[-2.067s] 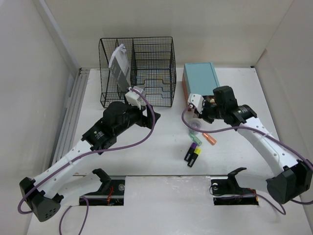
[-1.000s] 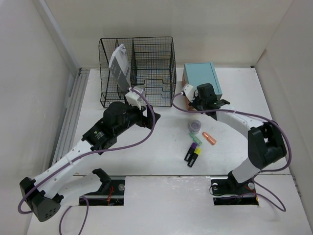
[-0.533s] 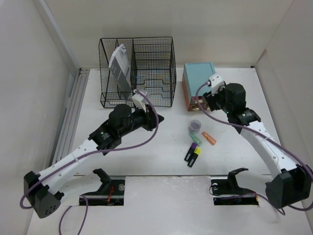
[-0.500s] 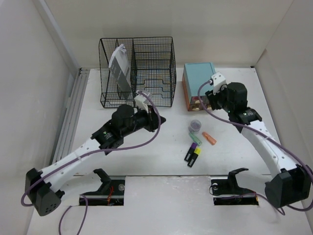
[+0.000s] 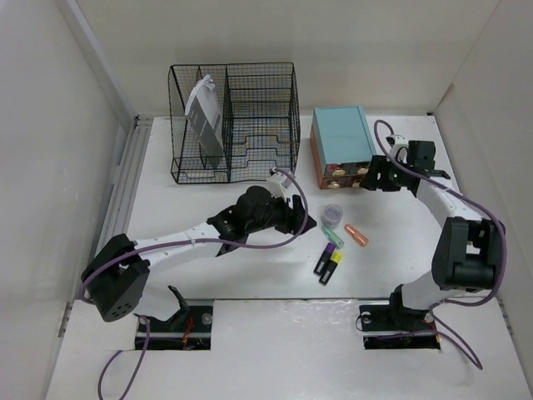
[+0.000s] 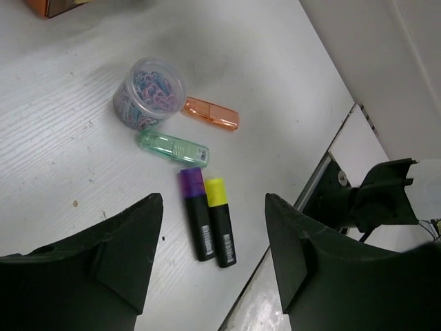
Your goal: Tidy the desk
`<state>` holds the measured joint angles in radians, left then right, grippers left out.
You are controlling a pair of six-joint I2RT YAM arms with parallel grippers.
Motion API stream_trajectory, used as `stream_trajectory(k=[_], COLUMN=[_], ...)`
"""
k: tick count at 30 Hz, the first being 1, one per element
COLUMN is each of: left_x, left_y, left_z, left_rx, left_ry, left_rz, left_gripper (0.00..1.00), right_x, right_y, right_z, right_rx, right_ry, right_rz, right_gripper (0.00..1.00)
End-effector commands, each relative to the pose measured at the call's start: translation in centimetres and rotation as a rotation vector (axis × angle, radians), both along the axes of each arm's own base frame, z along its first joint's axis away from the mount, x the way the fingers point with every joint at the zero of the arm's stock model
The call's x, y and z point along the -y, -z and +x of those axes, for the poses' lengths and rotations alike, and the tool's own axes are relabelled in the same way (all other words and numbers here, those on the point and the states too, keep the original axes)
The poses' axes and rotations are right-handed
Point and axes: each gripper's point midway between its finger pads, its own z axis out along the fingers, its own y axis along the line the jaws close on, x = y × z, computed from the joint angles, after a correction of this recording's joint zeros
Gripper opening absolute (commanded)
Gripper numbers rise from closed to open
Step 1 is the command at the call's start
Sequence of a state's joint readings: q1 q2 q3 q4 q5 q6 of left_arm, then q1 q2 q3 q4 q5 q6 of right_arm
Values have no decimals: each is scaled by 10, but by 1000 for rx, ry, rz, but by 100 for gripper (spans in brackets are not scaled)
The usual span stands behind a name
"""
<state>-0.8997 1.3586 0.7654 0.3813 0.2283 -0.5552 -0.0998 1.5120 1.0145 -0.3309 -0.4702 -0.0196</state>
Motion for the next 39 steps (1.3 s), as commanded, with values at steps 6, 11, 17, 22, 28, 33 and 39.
stream_trajectory(k=[6, 11, 17, 22, 28, 33, 39], left_x=[17, 15, 11, 7, 8, 17, 34], left_y=[-26, -23, -26, -16, -8, -8, -1], left_z=[5, 6, 2, 1, 2, 9, 10], left_rx=[64, 65, 71, 61, 41, 48, 52], left_ry=[13, 4, 4, -6, -9, -6, 29], left_rz=[-102, -99, -107, -88, -77, -73, -50], left_gripper=[58, 58, 58, 58, 58, 58, 58], right_x=[-21, -9, -6, -6, -13, -18, -17], right_y=[-43, -38, -40, -38, -32, -10, 10], right_z=[36, 55, 69, 69, 42, 2, -34], right_rx=[95, 85, 119, 127, 116, 10, -62], right_ry=[-2, 75, 112, 112, 64, 5, -46], right_rz=[231, 233, 248, 248, 242, 203, 163], right_gripper=[66, 66, 61, 39, 34, 34, 34])
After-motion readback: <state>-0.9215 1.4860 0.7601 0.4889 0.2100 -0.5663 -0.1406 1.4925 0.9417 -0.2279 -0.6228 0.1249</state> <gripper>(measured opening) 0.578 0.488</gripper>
